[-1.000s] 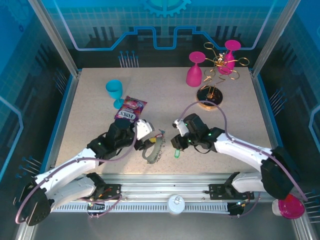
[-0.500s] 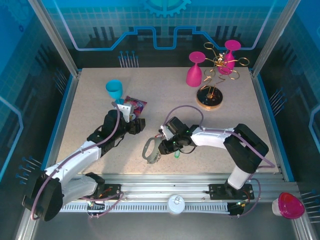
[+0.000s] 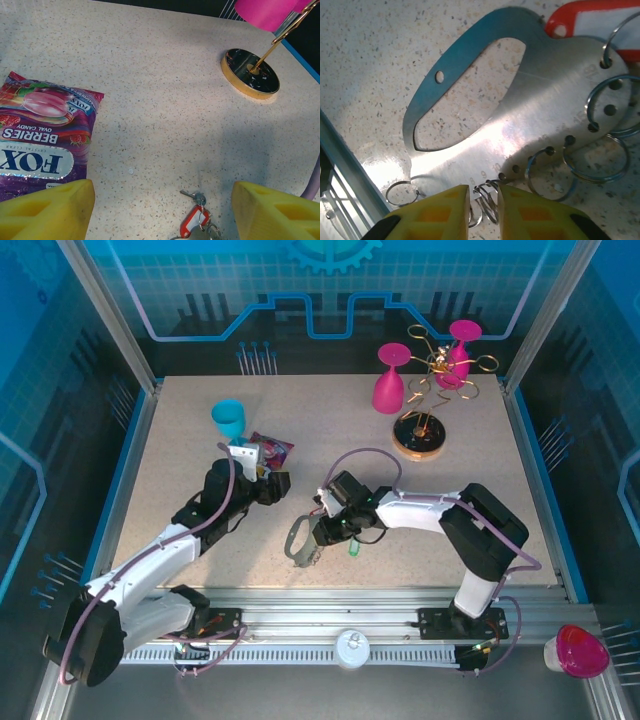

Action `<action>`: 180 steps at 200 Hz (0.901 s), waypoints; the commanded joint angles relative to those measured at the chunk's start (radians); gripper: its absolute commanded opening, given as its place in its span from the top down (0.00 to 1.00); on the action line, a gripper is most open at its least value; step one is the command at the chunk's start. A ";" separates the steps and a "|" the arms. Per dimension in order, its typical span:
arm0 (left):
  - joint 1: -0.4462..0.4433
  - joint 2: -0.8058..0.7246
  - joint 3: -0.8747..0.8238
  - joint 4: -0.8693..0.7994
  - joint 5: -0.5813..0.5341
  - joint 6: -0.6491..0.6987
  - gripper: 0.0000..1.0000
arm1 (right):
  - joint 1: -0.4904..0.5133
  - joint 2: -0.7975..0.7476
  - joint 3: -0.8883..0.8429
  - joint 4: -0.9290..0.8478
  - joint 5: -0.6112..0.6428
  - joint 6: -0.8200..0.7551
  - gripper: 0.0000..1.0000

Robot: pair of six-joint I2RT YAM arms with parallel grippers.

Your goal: Put the keys on the keyring

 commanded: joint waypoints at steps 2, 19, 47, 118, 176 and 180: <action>0.006 -0.016 -0.014 0.029 -0.011 -0.008 0.27 | 0.009 -0.048 0.006 -0.054 0.046 -0.002 0.74; 0.007 -0.016 -0.014 0.031 -0.006 -0.007 0.27 | 0.009 -0.054 -0.010 -0.067 0.061 0.003 0.73; 0.006 -0.017 -0.015 0.033 -0.004 -0.006 0.27 | 0.012 -0.045 -0.019 -0.060 0.052 0.020 0.73; 0.006 -0.017 -0.017 0.033 -0.002 -0.002 0.27 | 0.027 0.014 0.023 -0.067 0.026 0.011 0.73; 0.007 -0.013 -0.015 0.034 0.002 0.001 0.27 | 0.031 0.030 0.036 -0.056 0.001 0.004 0.76; 0.007 -0.013 -0.015 0.034 0.002 0.002 0.27 | 0.031 0.028 0.035 -0.051 -0.006 0.006 0.76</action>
